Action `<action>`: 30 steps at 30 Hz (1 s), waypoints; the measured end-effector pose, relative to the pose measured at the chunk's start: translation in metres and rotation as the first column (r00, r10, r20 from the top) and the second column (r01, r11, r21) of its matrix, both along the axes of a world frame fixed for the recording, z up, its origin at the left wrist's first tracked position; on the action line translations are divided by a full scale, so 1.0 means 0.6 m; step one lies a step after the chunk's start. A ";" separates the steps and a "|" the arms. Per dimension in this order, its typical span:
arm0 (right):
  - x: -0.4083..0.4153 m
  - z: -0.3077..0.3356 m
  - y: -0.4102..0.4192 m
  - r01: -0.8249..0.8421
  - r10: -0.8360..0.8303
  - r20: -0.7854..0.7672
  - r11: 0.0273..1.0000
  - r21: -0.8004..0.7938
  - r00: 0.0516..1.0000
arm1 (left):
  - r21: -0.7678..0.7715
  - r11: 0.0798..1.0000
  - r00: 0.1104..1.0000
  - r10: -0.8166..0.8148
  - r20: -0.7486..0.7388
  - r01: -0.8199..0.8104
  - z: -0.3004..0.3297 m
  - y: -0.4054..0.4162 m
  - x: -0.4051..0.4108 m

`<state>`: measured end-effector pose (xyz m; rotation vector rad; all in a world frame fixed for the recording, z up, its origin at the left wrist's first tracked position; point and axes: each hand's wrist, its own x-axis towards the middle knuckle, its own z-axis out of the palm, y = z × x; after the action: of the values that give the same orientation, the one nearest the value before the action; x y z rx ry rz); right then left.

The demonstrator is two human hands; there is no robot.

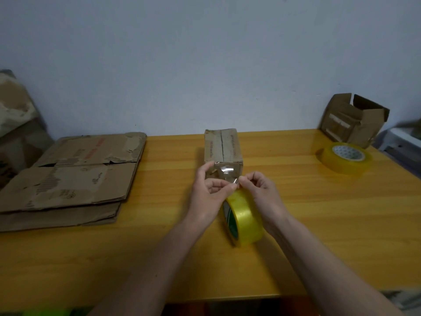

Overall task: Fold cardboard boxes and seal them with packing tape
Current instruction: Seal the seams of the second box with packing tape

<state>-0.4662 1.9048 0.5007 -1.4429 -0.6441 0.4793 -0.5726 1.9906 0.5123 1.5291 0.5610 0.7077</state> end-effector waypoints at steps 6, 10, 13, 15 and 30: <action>-0.001 -0.003 0.005 0.011 -0.011 0.019 1.000 -0.012 1.000 | 0.227 0.967 0.993 0.113 0.026 -0.116 -0.004 0.001 -0.006; -0.004 -0.003 0.005 0.014 -0.013 0.048 1.000 -0.026 0.999 | 0.318 0.940 0.992 0.116 0.039 -0.123 -0.005 0.000 -0.007; -0.007 -0.001 0.002 -0.006 0.007 0.065 1.000 -0.022 0.998 | 0.361 0.930 0.994 0.096 -0.045 -0.073 -0.002 0.003 -0.008; -0.008 -0.001 -0.002 -0.021 0.023 0.082 1.000 -0.022 0.996 | 0.355 0.933 0.990 0.105 -0.090 -0.066 0.000 0.004 -0.008; -0.014 0.008 -0.008 0.001 0.041 0.224 0.983 -0.181 0.974 | 0.196 0.980 0.973 0.087 -0.216 -0.044 0.012 0.003 -0.006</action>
<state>-0.4748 1.9001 0.5054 -1.6800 -0.8147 0.3989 -0.5762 1.9924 0.5193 1.7896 0.7326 0.6589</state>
